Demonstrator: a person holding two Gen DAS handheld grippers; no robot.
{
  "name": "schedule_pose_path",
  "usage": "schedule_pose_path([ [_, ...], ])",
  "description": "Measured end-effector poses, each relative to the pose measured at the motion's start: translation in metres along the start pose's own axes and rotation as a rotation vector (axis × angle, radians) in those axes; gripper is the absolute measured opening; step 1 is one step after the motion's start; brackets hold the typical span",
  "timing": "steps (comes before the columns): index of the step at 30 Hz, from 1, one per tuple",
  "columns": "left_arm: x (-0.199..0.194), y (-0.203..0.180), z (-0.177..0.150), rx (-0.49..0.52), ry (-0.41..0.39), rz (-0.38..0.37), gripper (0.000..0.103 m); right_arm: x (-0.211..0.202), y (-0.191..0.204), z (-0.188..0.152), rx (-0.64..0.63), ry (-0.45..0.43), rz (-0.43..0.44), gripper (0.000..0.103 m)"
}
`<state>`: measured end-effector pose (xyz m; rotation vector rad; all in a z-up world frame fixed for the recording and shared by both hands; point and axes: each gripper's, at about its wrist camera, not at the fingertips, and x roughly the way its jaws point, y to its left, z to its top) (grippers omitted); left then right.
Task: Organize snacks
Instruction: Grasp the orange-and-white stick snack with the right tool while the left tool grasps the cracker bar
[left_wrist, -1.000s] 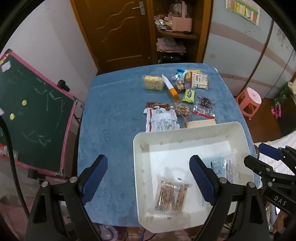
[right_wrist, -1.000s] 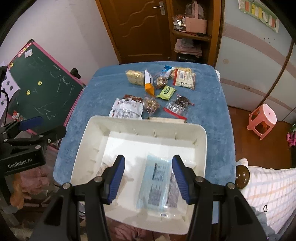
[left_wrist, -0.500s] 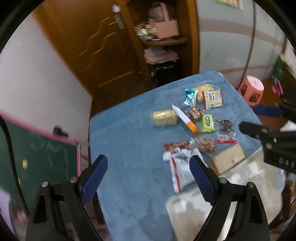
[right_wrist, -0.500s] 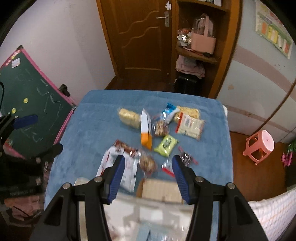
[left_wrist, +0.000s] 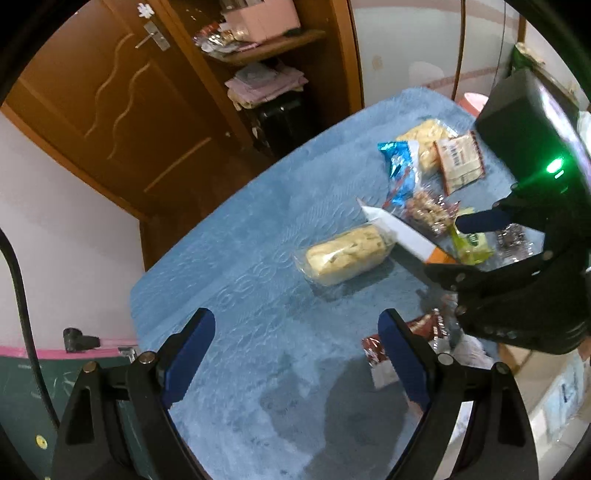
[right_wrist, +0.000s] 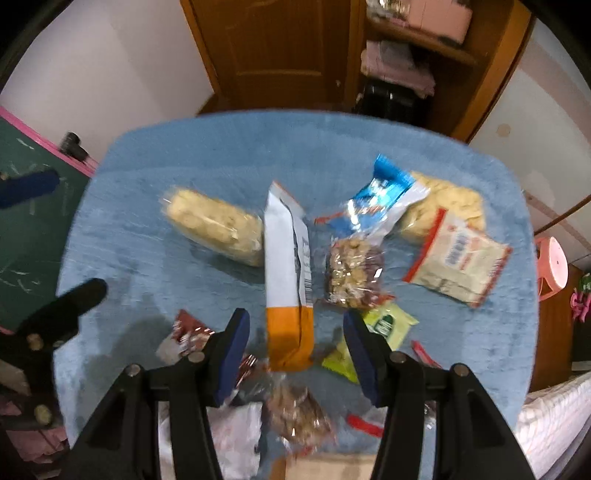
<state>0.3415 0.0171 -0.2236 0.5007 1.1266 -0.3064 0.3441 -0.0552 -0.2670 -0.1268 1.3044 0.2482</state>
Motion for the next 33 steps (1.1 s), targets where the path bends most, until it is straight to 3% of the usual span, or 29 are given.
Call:
schedule_pose_path([
  [1, 0.006, -0.001, 0.002, 0.007, 0.003, 0.001, 0.089, 0.009, 0.001, 0.002, 0.003, 0.015, -0.003, 0.049],
  [4, 0.013, -0.002, 0.003, 0.013, 0.000, -0.011, 0.089, 0.030, 0.000, 0.002, 0.014, 0.050, 0.014, 0.026],
  [7, 0.016, -0.004, 0.008, 0.020, -0.016, -0.026, 0.089, 0.019, -0.002, -0.002, 0.011, 0.002, 0.001, 0.020],
  [13, 0.024, -0.009, 0.026, 0.077, -0.036, -0.046, 0.089, -0.016, -0.017, -0.013, 0.009, -0.058, 0.016, 0.018],
  [23, 0.061, -0.038, 0.047, 0.260, 0.050, -0.054, 0.089, -0.056, -0.044, -0.022, 0.115, -0.146, 0.054, 0.018],
  [24, 0.062, -0.040, 0.046, 0.265, 0.053, -0.048, 0.085, -0.059, -0.045, -0.025, 0.117, -0.153, 0.051, 0.018],
  [26, 0.066, -0.046, 0.044, 0.268, 0.066, -0.017, 0.047, -0.063, -0.047, -0.028, 0.125, -0.158, 0.051, 0.018],
  [28, 0.066, -0.053, 0.038, 0.266, 0.060, 0.060, 0.044, -0.065, -0.049, -0.032, 0.134, -0.160, 0.061, 0.018],
  [33, 0.036, -0.054, 0.026, 0.168, 0.044, 0.058, 0.042, -0.077, -0.057, -0.047, 0.147, -0.176, 0.072, 0.018],
])
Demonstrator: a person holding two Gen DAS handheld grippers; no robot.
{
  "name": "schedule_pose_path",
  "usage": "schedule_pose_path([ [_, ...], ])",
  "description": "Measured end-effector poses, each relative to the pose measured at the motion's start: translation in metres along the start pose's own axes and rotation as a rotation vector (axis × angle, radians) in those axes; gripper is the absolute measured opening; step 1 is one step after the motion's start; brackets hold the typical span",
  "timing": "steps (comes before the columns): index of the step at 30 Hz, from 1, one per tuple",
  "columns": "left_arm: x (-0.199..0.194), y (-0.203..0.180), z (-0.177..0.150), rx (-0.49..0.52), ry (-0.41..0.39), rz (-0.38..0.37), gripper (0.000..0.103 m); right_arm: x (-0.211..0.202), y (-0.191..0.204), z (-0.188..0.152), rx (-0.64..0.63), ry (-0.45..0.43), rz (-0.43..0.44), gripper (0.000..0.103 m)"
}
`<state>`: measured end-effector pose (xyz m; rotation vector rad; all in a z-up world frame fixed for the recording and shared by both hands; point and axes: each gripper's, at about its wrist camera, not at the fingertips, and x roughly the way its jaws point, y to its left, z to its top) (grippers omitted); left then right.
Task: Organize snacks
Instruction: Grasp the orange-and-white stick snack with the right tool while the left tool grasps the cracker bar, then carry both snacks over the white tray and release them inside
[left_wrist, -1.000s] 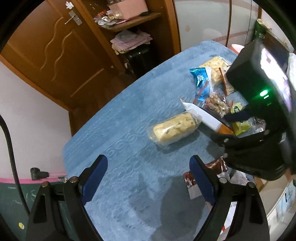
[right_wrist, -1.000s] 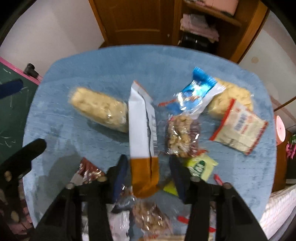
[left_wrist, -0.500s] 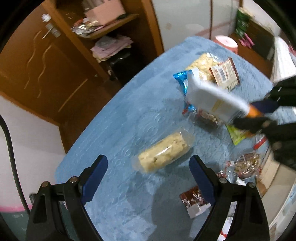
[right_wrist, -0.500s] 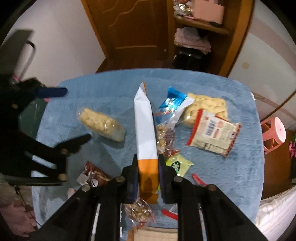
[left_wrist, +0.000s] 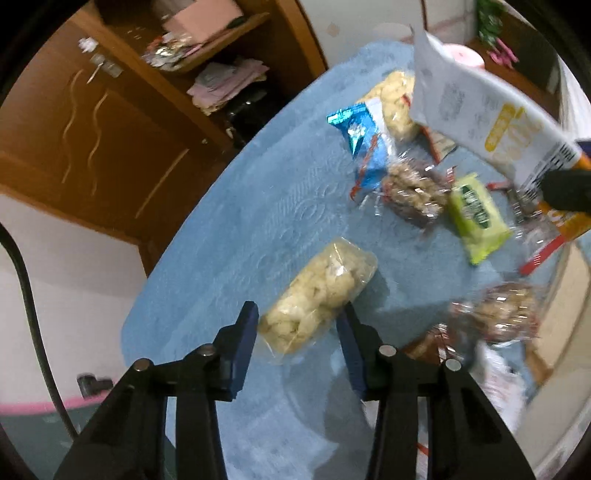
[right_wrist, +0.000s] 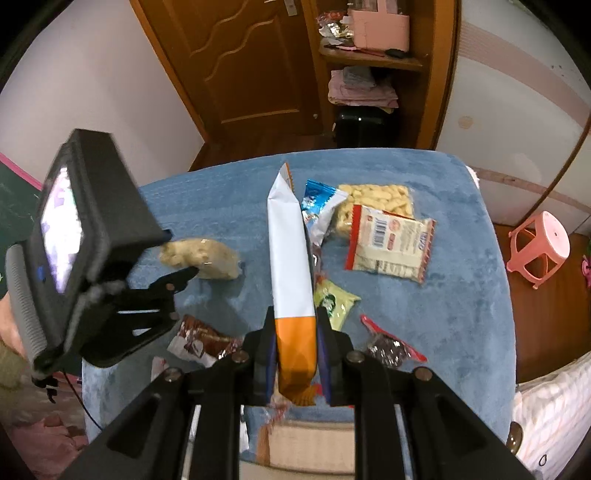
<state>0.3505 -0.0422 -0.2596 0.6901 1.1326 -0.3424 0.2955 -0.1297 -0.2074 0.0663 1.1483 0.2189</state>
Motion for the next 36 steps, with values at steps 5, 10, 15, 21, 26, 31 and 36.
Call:
schedule_pose_path([
  [5, -0.058, -0.002, -0.014, -0.088, -0.046, -0.011, 0.042, -0.023, -0.008, -0.015, 0.005, -0.027, 0.009, 0.018],
  [10, -0.130, -0.019, -0.036, -0.157, -0.106, -0.014, 0.042, -0.056, -0.011, -0.029, 0.005, -0.063, 0.034, 0.018],
  [15, -0.182, -0.045, -0.060, -0.194, -0.141, 0.005, 0.042, -0.099, -0.012, -0.049, -0.009, -0.107, 0.051, 0.018],
  [21, -0.228, -0.081, -0.098, -0.275, -0.138, 0.012, 0.042, -0.150, -0.013, -0.085, -0.042, -0.146, 0.071, 0.018],
  [26, -0.251, -0.105, -0.123, -0.349, -0.134, 0.018, 0.042, -0.183, -0.012, -0.122, -0.074, -0.157, 0.083, 0.018],
  [31, -0.256, -0.129, -0.149, -0.450, -0.101, -0.016, 0.042, -0.199, -0.018, -0.163, -0.087, -0.155, 0.069, 0.018],
  [36, -0.234, -0.158, -0.160, -0.500, -0.016, -0.036, 0.042, -0.202, -0.021, -0.197, -0.092, -0.152, 0.073, 0.018],
])
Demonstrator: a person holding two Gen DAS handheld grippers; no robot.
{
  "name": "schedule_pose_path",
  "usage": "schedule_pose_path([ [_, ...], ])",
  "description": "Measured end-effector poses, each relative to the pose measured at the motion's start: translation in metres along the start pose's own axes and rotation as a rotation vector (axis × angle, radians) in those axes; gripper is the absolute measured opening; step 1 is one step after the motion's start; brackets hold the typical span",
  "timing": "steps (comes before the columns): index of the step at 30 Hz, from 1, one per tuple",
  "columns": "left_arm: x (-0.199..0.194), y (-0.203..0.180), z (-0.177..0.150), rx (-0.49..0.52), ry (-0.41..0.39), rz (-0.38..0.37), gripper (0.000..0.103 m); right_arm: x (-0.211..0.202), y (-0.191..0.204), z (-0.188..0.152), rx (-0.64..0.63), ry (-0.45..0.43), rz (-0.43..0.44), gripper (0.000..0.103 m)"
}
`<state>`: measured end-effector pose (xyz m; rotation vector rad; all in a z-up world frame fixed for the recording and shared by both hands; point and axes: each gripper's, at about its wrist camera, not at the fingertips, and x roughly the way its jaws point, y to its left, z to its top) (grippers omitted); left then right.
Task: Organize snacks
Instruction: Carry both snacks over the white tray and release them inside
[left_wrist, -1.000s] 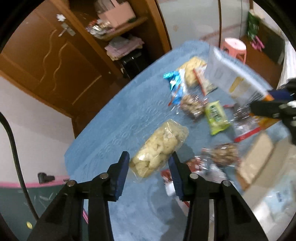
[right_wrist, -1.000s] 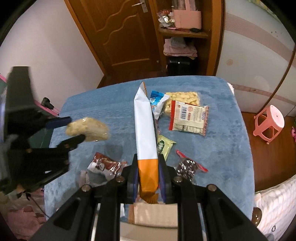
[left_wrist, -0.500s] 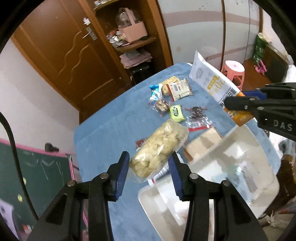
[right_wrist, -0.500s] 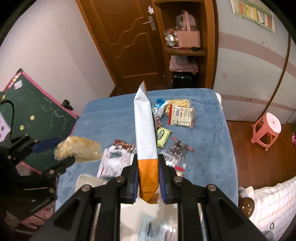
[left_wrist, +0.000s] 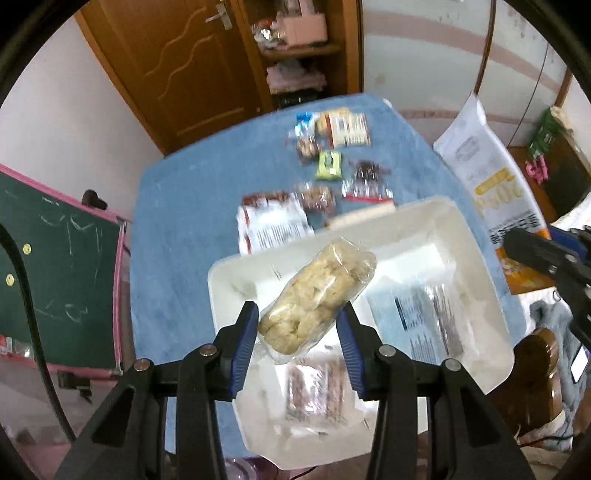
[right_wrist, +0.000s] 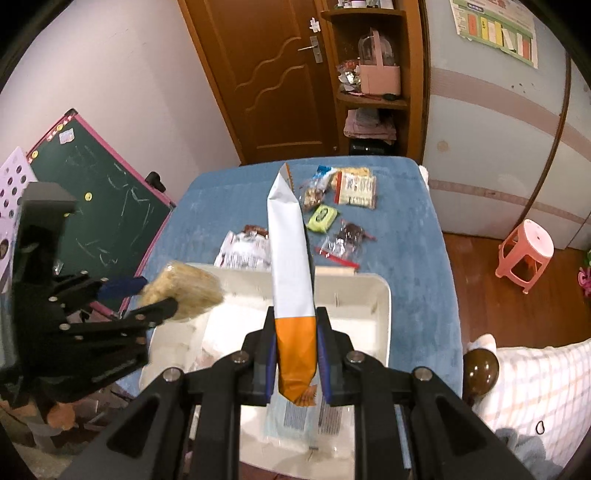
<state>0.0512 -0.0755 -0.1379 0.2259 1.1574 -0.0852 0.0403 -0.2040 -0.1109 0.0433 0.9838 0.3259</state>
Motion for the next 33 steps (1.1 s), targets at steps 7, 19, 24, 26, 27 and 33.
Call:
schedule_pose_path([
  [7, 0.011, -0.028, -0.009, -0.032, -0.025, 0.027, 0.042, 0.007, -0.001, -0.028, -0.036, 0.025, 0.019, 0.019],
  [19, 0.047, -0.028, -0.024, -0.100, 0.074, 0.088, 0.042, 0.051, 0.005, -0.047, -0.117, 0.123, 0.109, 0.019],
  [24, 0.063, -0.018, -0.034, -0.153, 0.107, 0.119, 0.042, 0.065, 0.014, -0.056, -0.169, 0.138, 0.118, 0.019],
  [26, 0.070, -0.016, -0.039, -0.173, 0.123, 0.124, 0.042, 0.072, 0.019, -0.060, -0.194, 0.148, 0.101, 0.019],
  [27, 0.071, -0.016, -0.041, -0.176, 0.130, 0.126, 0.042, 0.073, 0.020, -0.062, -0.198, 0.150, 0.100, 0.019],
  [33, 0.076, -0.022, -0.042, -0.158, 0.123, 0.159, 0.043, 0.078, 0.018, -0.068, -0.210, 0.136, 0.097, 0.021],
])
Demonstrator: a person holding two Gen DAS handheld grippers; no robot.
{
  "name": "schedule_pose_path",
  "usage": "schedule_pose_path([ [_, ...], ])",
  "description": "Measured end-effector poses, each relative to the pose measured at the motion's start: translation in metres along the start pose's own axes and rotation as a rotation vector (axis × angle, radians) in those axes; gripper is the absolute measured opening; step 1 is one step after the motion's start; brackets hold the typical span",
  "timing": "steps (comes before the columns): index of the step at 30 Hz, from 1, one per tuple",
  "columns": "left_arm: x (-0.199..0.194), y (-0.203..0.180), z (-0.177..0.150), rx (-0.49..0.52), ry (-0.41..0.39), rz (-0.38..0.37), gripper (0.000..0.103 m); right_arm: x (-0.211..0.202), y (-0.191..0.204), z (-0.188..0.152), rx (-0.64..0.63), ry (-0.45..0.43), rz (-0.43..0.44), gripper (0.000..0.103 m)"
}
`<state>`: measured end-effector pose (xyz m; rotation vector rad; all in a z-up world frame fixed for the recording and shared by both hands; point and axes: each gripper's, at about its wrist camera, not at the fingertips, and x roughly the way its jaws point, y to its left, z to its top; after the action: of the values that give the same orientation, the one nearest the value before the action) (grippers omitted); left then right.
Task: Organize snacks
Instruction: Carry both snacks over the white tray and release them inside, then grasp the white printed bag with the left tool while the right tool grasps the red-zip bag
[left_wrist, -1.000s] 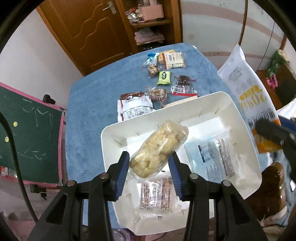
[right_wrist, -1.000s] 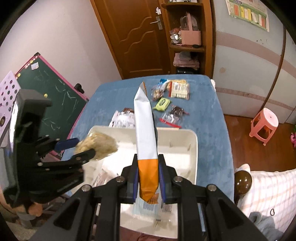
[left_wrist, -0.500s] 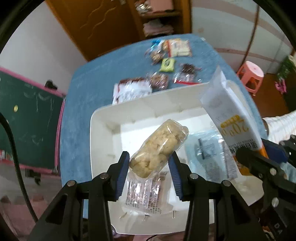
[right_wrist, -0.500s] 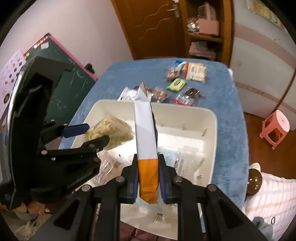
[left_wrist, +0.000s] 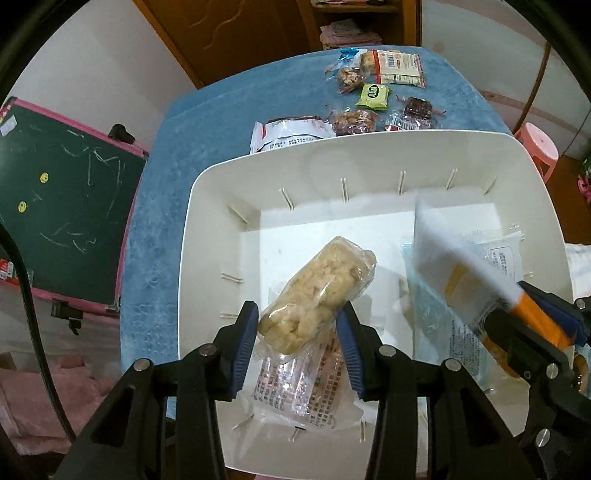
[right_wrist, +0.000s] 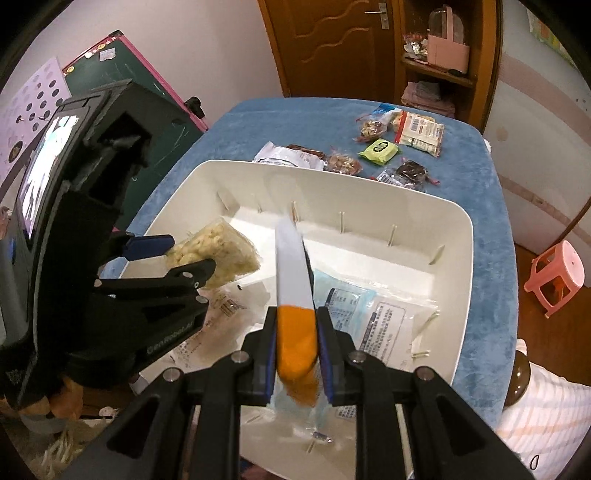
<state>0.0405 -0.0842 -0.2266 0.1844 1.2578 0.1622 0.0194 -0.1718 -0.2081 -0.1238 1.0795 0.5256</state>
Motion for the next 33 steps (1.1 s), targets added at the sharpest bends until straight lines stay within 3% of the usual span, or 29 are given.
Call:
schedule_pose_path([
  [3, -0.001, -0.003, 0.001, 0.002, -0.003, -0.001, 0.047, 0.004, -0.001, -0.002, -0.007, 0.009, 0.000, 0.023],
  [5, -0.004, -0.004, 0.001, 0.004, -0.011, -0.010, 0.069, 0.004, -0.002, -0.003, -0.009, 0.004, -0.007, 0.037],
  [8, -0.008, -0.002, 0.001, -0.004, -0.024, 0.004, 0.082, -0.002, -0.004, -0.004, -0.003, -0.029, -0.008, 0.042],
  [13, -0.007, 0.006, 0.002, -0.056, -0.004, 0.017, 0.083, -0.016, -0.010, -0.003, 0.020, -0.106, 0.023, 0.057],
  [21, -0.011, 0.006, 0.006, -0.079, -0.010, 0.077, 0.083, -0.034, -0.016, -0.004, 0.034, -0.181, 0.020, 0.057],
  [33, -0.034, 0.005, 0.023, -0.111, -0.063, 0.081, 0.083, -0.054, -0.025, 0.002, 0.041, -0.260, -0.014, 0.057],
])
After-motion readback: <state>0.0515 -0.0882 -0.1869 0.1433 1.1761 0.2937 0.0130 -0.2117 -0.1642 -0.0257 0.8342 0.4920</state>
